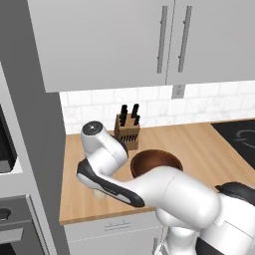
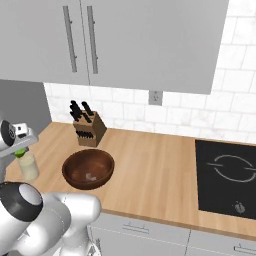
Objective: Grab a lemon wedge from the fridge and one ice cube from the ice bowl, and put them in the glass of lemonade.
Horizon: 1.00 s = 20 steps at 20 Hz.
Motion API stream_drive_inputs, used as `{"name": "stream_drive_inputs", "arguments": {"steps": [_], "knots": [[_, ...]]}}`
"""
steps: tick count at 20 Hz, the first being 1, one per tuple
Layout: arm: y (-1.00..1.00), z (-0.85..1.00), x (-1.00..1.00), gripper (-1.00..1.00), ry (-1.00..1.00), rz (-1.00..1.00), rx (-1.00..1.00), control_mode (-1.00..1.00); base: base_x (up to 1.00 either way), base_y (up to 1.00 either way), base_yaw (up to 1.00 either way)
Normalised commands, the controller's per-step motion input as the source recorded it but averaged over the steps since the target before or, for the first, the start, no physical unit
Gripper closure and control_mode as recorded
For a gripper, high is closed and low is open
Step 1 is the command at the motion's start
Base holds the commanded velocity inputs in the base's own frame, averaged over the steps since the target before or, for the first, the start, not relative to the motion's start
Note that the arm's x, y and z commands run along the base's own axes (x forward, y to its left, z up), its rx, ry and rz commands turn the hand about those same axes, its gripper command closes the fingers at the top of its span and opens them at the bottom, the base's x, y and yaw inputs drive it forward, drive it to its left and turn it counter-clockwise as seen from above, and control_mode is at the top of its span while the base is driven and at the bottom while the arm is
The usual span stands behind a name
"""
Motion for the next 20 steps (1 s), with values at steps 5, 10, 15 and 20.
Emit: {"name": "stream_drive_inputs", "arguments": {"steps": [5, 10, 15, 20], "knots": [[-0.01, 0.0, -0.09, 1.0, -0.03, 0.0, 0.0, -1.0, 0.0, 0.0, 0.0], [-0.1, 0.0, 0.0, 1.0, 0.0, 0.0, 0.0, -1.0, 0.0, 0.0, 0.0], [-0.02, 0.0, 0.0, 1.0, 0.0, 0.0, 0.0, -1.0, 0.0, 0.0, 0.0], [0.0, 0.0, 0.01, 1.0, 0.0, 0.0, 0.0, -1.0, 0.0, 0.0, 0.0]]}}
